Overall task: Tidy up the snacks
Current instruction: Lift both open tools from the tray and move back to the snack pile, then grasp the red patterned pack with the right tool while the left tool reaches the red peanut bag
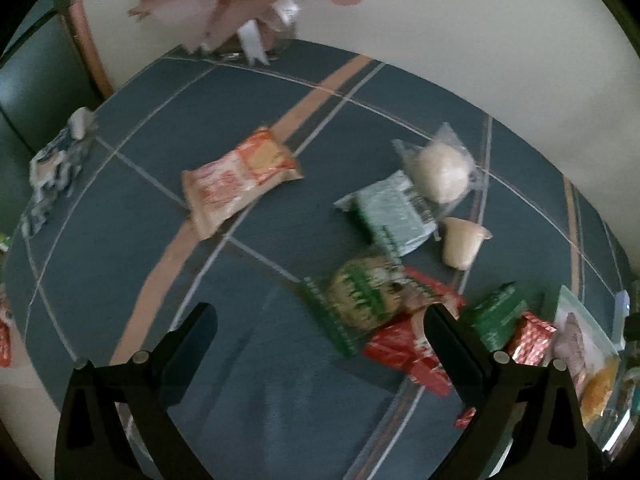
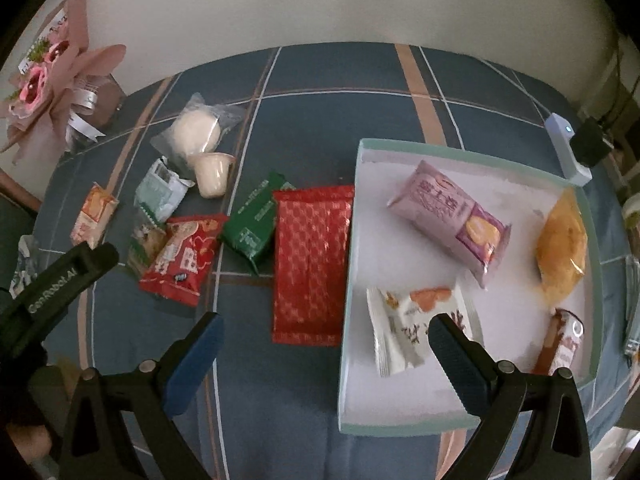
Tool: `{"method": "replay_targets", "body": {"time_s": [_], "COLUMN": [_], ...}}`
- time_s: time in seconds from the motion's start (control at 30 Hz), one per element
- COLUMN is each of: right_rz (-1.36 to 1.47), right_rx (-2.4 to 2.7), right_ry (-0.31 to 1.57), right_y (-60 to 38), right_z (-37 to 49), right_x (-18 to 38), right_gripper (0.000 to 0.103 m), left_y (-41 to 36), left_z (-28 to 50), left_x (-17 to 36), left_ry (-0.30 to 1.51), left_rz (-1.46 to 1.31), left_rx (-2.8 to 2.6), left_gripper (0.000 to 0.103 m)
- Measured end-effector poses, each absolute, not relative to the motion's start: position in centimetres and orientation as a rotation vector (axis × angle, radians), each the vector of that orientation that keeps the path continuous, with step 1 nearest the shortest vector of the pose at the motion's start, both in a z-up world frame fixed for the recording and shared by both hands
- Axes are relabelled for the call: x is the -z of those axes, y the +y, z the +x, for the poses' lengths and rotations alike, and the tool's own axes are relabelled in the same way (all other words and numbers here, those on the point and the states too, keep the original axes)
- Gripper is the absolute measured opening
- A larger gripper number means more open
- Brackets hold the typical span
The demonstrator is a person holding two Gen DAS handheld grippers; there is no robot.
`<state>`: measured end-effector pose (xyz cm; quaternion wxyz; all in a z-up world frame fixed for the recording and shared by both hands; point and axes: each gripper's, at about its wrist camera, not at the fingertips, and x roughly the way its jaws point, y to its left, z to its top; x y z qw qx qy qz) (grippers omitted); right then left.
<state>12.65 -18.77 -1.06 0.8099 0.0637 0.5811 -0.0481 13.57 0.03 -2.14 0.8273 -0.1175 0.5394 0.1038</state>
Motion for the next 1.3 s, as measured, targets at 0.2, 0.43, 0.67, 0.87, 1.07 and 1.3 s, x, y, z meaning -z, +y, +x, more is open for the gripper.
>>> {"method": "replay_targets", "body": {"time_s": [0.2, 0.43, 0.67, 0.87, 1.07, 1.3], "right_rz": [0.167, 0.206, 0.209, 0.206, 0.193, 0.164], "right_rx": [0.076, 0.048, 0.034, 0.016, 0.006, 0.006], "right_ry": [1.231, 1.231, 1.197, 1.163, 1.182, 1.227], "right_y": [-19.1, -19.6, -19.8, -19.8, -19.4, -18.8], "right_z": [14.0, 15.4, 16.5, 17.7, 18.4, 18.3], "right_x": [2.0, 2.7, 2.5, 2.1, 3.1, 4.4], "right_gripper": [0.093, 0.071, 0.064, 0.062, 0.057, 0.056], "left_y": [-1.4, -2.7, -3.0, -2.3, -1.8, -1.4], "left_z": [14.8, 15.7, 15.9, 16.0, 16.3, 16.5], "left_x": [3.3, 4.1, 4.5, 4.9, 5.1, 5.2], "left_ry": [1.189, 1.220, 1.242, 1.253, 1.256, 1.272], "left_rz": [-0.263, -0.259, -0.264, -0.298, -0.322, -0.328], "left_rx": [-0.131, -0.065, -0.053, -0.057, -0.060, -0.056], "left_gripper": [0.102, 0.102, 0.102, 0.102, 0.102, 0.102]}}
